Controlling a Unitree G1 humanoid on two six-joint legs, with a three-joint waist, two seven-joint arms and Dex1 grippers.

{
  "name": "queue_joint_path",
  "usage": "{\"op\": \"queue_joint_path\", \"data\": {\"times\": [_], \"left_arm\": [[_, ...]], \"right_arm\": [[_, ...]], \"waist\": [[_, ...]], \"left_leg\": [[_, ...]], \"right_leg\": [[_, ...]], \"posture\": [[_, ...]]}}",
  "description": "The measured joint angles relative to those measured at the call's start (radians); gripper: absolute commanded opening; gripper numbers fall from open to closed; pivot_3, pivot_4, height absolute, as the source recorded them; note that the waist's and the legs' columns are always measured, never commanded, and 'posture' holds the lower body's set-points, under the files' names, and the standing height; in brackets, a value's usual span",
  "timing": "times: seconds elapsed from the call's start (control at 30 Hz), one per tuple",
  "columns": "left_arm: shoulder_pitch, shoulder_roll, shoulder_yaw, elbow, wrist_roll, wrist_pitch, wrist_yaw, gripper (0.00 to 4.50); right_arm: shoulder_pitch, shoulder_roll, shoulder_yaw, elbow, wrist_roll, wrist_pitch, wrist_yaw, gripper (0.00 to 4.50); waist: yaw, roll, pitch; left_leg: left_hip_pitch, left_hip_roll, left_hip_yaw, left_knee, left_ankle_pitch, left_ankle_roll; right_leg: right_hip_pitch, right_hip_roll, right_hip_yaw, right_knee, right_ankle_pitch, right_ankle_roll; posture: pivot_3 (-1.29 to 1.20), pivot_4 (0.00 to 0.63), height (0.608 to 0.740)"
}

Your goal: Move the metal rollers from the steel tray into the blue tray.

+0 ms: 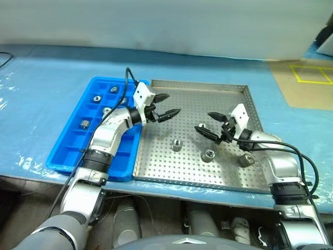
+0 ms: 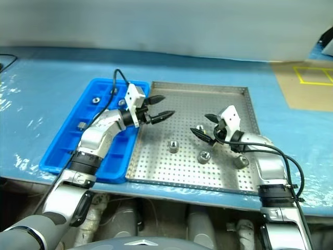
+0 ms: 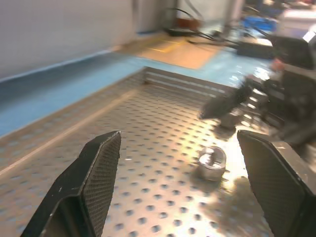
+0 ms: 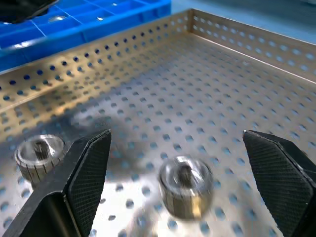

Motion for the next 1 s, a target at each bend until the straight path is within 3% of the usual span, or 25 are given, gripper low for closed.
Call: {"op": "queue_joint_path", "data": {"times": [0.17, 0.37, 0.47, 0.63, 0.83, 1.0], "left_arm": [[-0.022, 0.04, -0.12, 0.065, 0.081, 0.011, -0.128, 3.95], [-0.024, 0.05, -0.176, 0.114, 0.158, -0.005, -0.157, 3.95], [-0.022, 0.034, -0.196, 0.13, 0.186, -0.023, -0.155, 3.39], [-0.004, 0.019, -0.211, 0.117, 0.191, -0.021, -0.175, 1.7], [-0.004, 0.017, -0.205, 0.107, 0.197, -0.014, -0.156, 1.58], [-0.003, -0.024, -0.088, 0.096, 0.142, 0.029, -0.036, 1.58]], "right_arm": [[0.057, -0.011, -0.021, -0.073, 0.01, 0.026, -0.046, 4.5], [0.087, -0.013, -0.021, -0.096, 0.02, 0.042, -0.072, 4.5], [0.087, -0.014, -0.021, -0.104, 0.025, 0.043, -0.081, 4.5], [0.086, -0.016, -0.019, -0.104, 0.025, 0.043, -0.088, 4.5], [0.063, -0.024, -0.014, -0.098, 0.025, 0.042, -0.087, 4.5], [0.008, -0.02, 0.034, -0.056, 0.025, 0.039, -0.059, 4.5]], "waist": [[-0.028, 0.0, 0.0], [-0.039, 0.0, 0.0], [-0.039, 0.001, 0.0], [-0.04, 0.001, 0.0], [-0.039, 0.001, -0.001], [-0.035, 0.001, -0.001]], "left_leg": [[0.005, 0.0, 0.003, -0.001, 0.0, 0.0], [0.005, -0.001, 0.003, 0.0, -0.002, 0.003], [0.006, -0.001, 0.003, 0.0, -0.003, 0.004], [0.008, -0.001, 0.003, -0.001, -0.004, 0.006], [0.009, -0.001, 0.003, -0.001, -0.004, 0.006], [0.009, -0.001, 0.003, -0.001, -0.004, 0.006]], "right_leg": [[0.003, 0.0, 0.001, -0.001, 0.0, 0.0], [0.005, 0.0, 0.001, -0.002, 0.0, 0.0], [0.008, 0.0, 0.001, -0.005, 0.0, 0.0], [0.011, 0.0, 0.001, -0.009, 0.0, 0.0], [0.012, 0.0, 0.0, -0.009, 0.0, 0.0], [0.012, 0.0, 0.0, -0.008, 0.0, 0.0]], "posture": [[-0.5, 0.15, 0.74], [-0.5, 0.15, 0.74], [-0.5, 0.15, 0.74], [-0.48, 0.15, 0.74], [-0.45, 0.15, 0.74], [-0.38, 0.15, 0.74]]}}
